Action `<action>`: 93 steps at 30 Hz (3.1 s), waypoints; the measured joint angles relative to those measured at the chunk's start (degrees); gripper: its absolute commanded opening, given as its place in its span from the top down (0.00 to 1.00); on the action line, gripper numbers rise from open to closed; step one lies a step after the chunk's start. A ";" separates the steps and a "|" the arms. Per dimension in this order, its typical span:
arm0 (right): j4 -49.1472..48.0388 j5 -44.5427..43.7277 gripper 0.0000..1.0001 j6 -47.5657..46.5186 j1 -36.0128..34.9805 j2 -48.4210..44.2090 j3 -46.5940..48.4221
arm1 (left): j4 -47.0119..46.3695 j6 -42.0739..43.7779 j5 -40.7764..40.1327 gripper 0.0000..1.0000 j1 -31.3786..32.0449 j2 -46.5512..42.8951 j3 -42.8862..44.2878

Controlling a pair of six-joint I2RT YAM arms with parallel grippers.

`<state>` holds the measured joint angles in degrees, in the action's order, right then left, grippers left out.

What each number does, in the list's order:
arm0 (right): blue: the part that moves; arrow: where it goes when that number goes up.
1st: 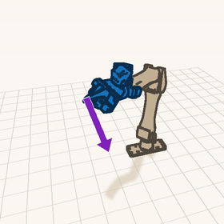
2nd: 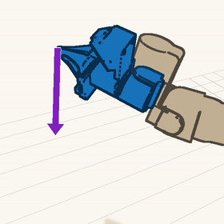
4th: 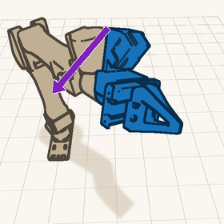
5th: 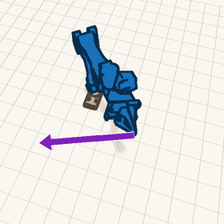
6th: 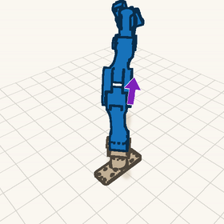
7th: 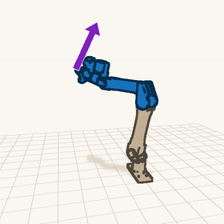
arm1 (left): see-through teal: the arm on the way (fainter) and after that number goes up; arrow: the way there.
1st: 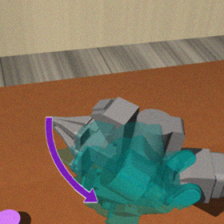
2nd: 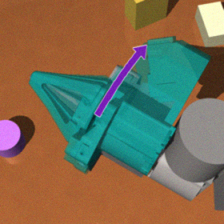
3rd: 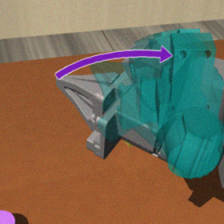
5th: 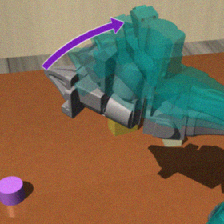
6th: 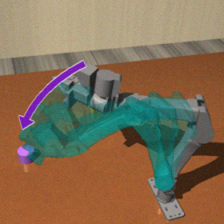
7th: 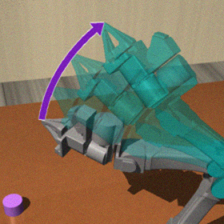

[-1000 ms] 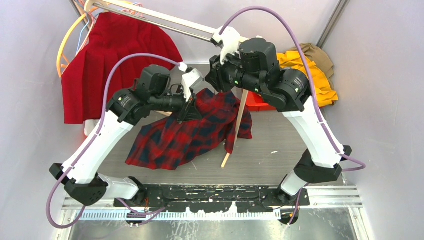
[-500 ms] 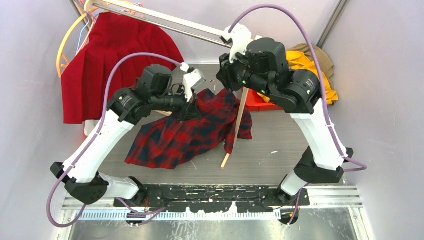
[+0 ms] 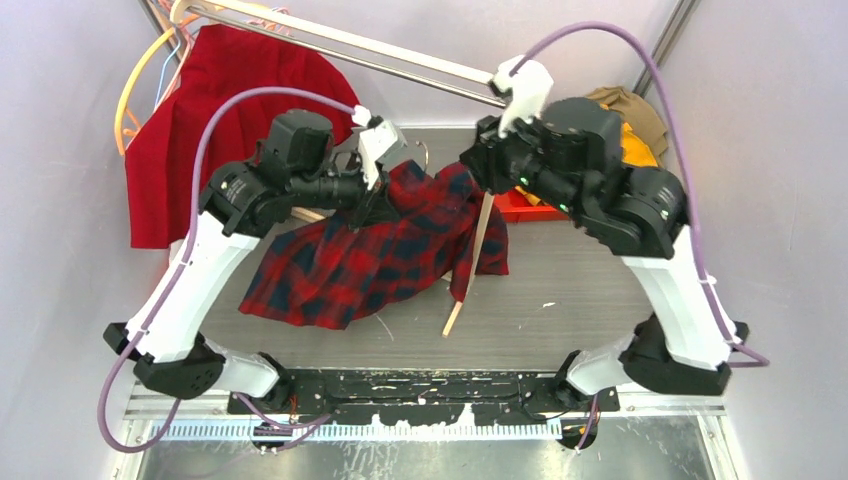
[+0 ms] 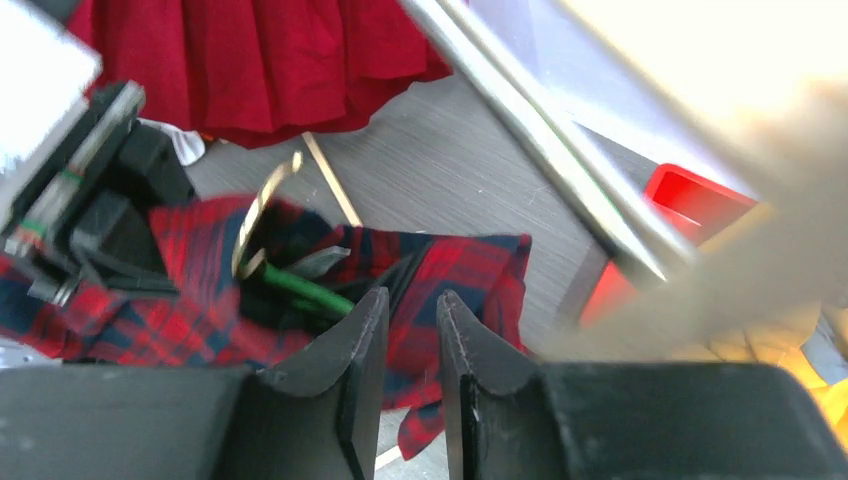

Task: Place the skirt on the hanger
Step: Adjust the hanger, then place the hanger on the clothesline.

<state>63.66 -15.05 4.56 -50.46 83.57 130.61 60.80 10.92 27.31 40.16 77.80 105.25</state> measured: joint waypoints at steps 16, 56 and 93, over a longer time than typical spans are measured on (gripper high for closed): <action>-18.95 6.40 0.59 4.74 0.11 -24.74 -14.62 | 4.31 4.74 13.55 1.00 -11.06 12.00 21.75; -19.04 7.19 0.59 5.11 0.11 -20.68 -16.87 | 1.99 8.76 28.74 1.00 -15.93 13.64 23.85; -19.93 6.75 0.59 4.83 0.11 -22.10 -20.76 | -18.32 -1.42 19.17 1.00 -19.41 5.55 4.37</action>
<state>43.72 -8.29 9.39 -50.35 61.47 109.84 42.48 9.50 46.48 20.75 83.35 109.62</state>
